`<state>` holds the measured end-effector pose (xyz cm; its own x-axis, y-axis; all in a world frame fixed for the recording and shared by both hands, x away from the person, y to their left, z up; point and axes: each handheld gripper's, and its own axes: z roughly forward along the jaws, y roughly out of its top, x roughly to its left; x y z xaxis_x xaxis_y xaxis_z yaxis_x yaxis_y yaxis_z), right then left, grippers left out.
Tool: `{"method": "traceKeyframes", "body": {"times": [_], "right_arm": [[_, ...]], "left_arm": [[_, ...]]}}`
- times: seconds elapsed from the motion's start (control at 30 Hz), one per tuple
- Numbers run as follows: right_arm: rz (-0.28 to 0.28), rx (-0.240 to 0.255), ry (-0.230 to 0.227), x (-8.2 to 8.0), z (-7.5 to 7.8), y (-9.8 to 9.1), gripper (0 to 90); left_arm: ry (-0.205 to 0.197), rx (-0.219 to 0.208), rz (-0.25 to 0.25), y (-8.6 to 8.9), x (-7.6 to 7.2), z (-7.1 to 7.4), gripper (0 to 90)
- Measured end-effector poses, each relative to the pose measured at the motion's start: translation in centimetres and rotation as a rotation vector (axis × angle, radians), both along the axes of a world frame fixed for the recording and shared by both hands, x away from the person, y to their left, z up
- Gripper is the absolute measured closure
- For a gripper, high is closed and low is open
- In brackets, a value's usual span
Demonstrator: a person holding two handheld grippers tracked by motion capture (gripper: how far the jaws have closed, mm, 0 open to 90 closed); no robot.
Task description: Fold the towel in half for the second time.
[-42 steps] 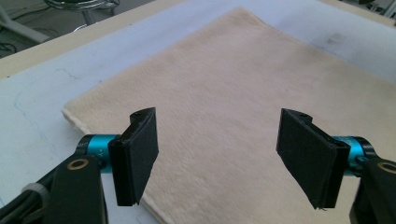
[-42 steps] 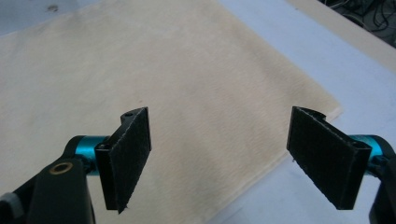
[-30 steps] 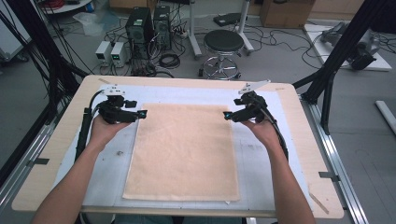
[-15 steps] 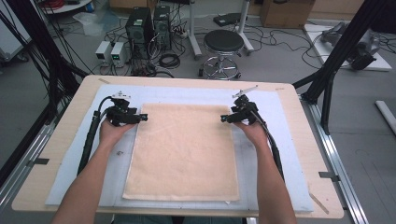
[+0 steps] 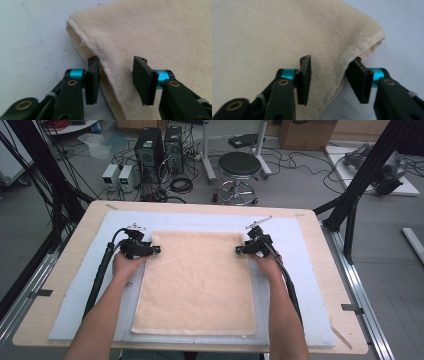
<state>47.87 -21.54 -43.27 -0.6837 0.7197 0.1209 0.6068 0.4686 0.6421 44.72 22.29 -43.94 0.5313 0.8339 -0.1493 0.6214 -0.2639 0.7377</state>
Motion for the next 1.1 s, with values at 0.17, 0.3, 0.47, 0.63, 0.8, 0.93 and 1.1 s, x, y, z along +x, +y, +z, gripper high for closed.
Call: {"method": "traceKeyframes", "body": {"times": [0.17, 0.3, 0.47, 0.63, 0.8, 0.93, 1.1], "right_arm": [[0.021, 0.045, 0.053, 0.0, 0.0, 0.2, 79.6], [0.044, 0.06, 0.065, -0.1, 0.3, 0.1, 82.1], [0.063, 0.064, 0.047, -0.3, 1.3, -0.1, 82.7], [0.067, 0.093, 0.025, -0.5, 2.2, -0.6, 83.0], [0.061, 0.072, 0.03, -0.5, 2.1, -0.6, 82.9], [0.027, 0.012, 0.037, -0.3, 1.3, -0.3, 73.3], [-0.059, -0.035, 0.022, 0.1, 0.6, -0.7, 49.0]], "left_arm": [[0.037, -0.051, -0.002, 0.1, 0.2, -0.1, 76.1], [0.053, -0.082, -0.005, 0.3, 0.2, -0.1, 81.0], [0.034, -0.092, -0.004, 0.5, 0.1, 0.3, 82.3], [0.019, -0.09, -0.01, 0.6, 0.0, 0.6, 82.4], [0.023, -0.064, 0.004, 0.5, -0.1, 0.7, 74.1], [0.047, 0.01, 0.006, 0.9, -0.1, 0.4, 48.2], [0.027, 0.075, 0.008, 0.6, -0.2, 0.4, 47.6]]}}
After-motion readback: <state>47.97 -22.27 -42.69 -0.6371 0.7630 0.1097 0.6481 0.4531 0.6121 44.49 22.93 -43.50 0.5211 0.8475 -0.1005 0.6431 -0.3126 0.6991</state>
